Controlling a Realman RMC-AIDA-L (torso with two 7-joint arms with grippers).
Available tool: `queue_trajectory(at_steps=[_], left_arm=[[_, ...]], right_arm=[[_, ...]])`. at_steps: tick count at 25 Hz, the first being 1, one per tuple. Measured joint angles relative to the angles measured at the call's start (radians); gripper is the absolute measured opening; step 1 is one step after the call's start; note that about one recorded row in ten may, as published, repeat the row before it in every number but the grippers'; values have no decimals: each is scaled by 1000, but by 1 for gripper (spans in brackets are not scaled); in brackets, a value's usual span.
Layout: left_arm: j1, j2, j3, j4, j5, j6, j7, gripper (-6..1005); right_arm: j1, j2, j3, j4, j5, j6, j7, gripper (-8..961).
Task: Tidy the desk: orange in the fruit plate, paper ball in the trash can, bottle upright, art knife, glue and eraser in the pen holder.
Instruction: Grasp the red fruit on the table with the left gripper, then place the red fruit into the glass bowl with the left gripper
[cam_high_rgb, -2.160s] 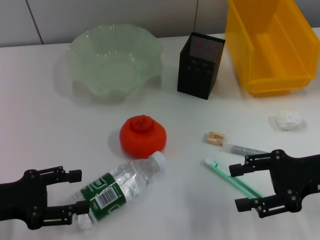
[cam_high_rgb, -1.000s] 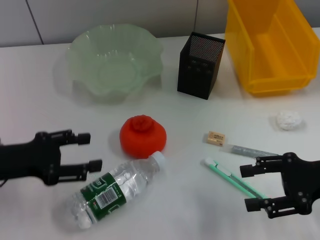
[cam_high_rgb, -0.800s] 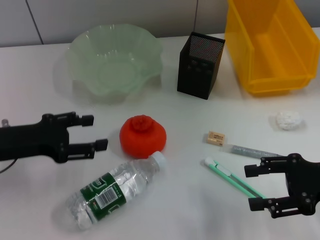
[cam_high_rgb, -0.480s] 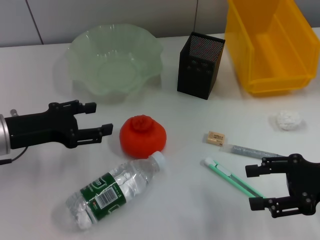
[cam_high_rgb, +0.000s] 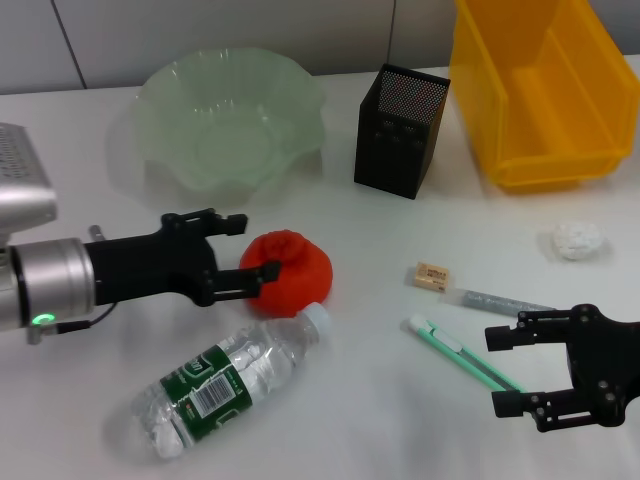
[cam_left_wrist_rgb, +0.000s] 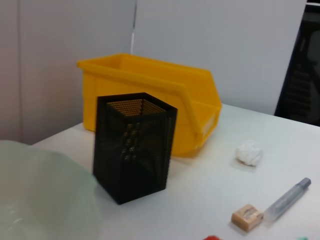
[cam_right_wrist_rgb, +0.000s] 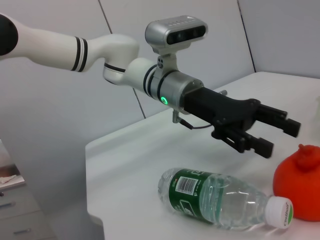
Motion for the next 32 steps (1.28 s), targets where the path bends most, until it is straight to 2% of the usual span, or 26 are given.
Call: queue_trajectory(at_steps=[1,2,5,12,21,25,32], left_arm=[[0,0,103,-9,-86,-45,1,730],[0,0,140,-13,-122,-62,1,729],[0,0,244,-20,-217,-131,1,725],[-1,0,428,-18,-319,-261,1,717],[-1,0,530,1,-360,-284,5,706],[-2,0,546,6,-361,-280,6,701],[4,0,546,20,-373,-261,3,446]], right_arm=[[0,0,0,0,0,0,0,738],[1,1,0,0,0,0,0,738],[2,2,0,2,1,0,0,738],[1,3,0,3,2,0,2,738],[2,3,0,5,2,1,3,738],[2,3,2,5,2,1,4,738],[4,3,2,5,2,2,4,738]])
